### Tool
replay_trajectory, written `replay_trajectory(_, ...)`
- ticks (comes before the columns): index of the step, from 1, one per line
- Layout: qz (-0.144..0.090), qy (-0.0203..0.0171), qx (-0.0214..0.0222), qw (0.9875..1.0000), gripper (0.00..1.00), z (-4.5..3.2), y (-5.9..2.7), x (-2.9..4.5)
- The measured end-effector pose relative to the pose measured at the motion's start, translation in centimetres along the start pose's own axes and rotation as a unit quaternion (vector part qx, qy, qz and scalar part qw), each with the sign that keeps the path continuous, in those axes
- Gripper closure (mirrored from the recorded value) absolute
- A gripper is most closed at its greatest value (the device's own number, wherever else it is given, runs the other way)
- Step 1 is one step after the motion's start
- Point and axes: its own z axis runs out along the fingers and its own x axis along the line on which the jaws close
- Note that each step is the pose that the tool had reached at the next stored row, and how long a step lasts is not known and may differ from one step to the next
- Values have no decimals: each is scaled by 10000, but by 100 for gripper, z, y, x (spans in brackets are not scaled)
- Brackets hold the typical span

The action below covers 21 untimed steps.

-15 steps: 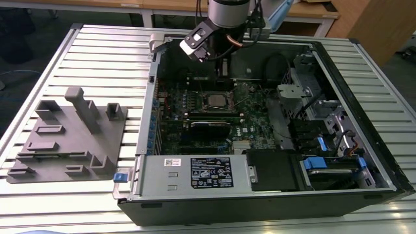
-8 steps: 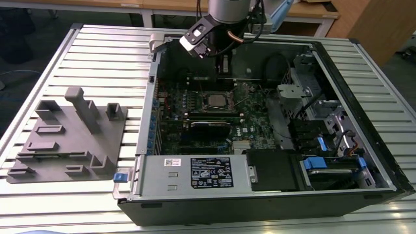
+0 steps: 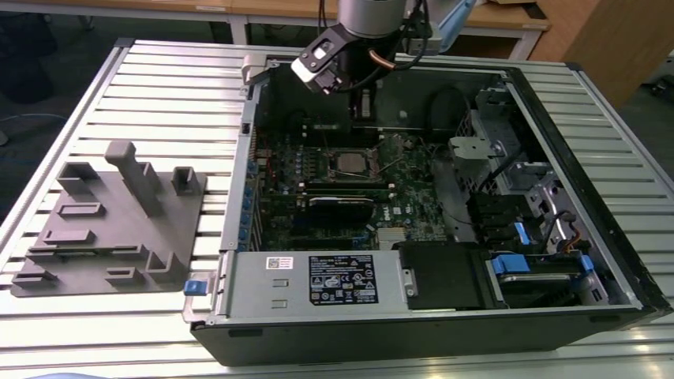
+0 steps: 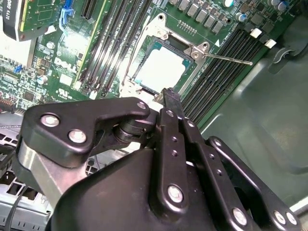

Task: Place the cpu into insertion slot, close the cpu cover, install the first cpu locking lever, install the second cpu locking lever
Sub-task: 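Close the cpu cover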

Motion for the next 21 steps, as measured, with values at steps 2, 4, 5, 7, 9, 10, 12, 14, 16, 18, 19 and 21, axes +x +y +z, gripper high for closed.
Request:
replay_trajectory(2, 1, 0, 0, 10000, 89, 0, 7, 0)
replay_trajectory(4, 2, 0, -1, 10000, 89, 1, 8, 0)
replay_trajectory(5, 2, 1, -1, 10000, 89, 1, 8, 0)
replay_trajectory(7, 1, 1, -1, 10000, 89, 1, 8, 0)
replay_trajectory(9, 1, 0, -1, 10000, 89, 1, 9, 0)
replay_trajectory(10, 1, 1, 0, 10000, 89, 1, 12, 0)
replay_trajectory(12, 1, 0, -1, 10000, 89, 1, 18, 0)
replay_trajectory(14, 1, 0, 0, 10000, 89, 2, 27, 1)
replay_trajectory(16, 1, 0, -1, 10000, 89, 2, 38, 1)
replay_trajectory(18, 1, 1, -1, 10000, 89, 2, 44, 1)
replay_trajectory(19, 1, 0, -1, 10000, 89, 3, 58, 1)
replay_trajectory(21, 1, 1, -1, 10000, 89, 4, 75, 1)
